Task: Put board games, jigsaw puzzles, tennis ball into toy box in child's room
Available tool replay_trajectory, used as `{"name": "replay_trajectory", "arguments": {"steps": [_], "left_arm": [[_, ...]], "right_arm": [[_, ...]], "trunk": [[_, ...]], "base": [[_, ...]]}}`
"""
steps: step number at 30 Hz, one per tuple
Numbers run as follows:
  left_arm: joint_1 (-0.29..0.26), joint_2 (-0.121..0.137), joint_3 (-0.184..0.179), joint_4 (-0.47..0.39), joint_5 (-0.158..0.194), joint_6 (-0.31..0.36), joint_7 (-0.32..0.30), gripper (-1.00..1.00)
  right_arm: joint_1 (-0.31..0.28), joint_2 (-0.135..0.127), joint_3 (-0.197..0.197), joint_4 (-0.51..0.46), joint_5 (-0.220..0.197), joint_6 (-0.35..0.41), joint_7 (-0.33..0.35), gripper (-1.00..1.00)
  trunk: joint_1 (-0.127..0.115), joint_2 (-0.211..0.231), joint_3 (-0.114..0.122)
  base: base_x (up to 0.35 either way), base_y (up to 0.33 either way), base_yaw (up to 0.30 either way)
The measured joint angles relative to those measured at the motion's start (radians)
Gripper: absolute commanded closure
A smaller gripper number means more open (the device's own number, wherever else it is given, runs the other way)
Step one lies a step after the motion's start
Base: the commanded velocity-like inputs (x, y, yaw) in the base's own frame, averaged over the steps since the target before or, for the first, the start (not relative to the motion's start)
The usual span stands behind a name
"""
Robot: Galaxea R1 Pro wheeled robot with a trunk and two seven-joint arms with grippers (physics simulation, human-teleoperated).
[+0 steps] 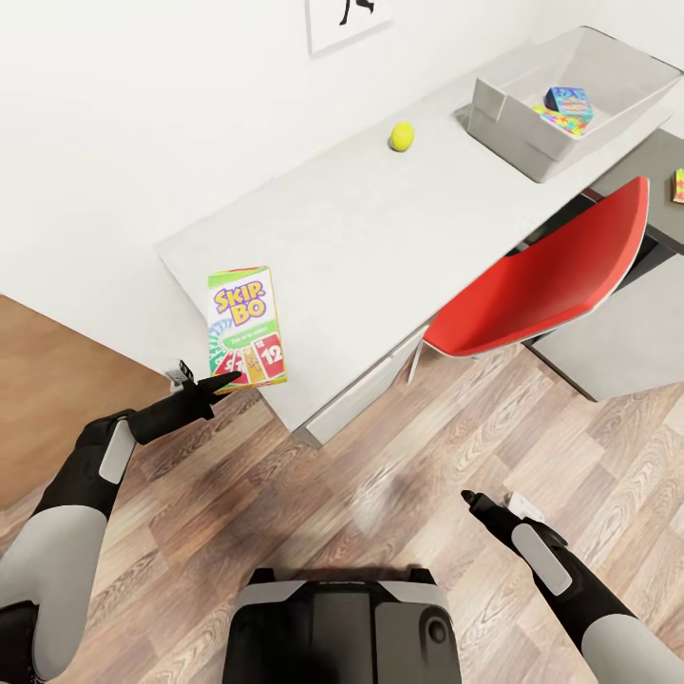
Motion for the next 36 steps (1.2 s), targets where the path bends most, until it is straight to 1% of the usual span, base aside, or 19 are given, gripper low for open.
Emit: {"name": "replay_trajectory", "arguments": {"steps": [28,36], "left_arm": [[0.000,0.001,0.000,-0.002,-0.002,-0.002,-0.004,1.00],[0.001,0.002,-0.001,-0.058,0.000,0.018,-0.008,1.00]], "right_arm": [[0.000,0.002,0.001,0.000,0.002,0.000,0.000,-1.00],[0.000,0.002,0.002,0.000,0.002,0.000,0.000,-1.00]], "trunk": [[0.000,0.000,0.000],[0.000,0.000,0.000]], "base": [[0.000,0.000,0.000],[0.000,0.000,0.000]]}}
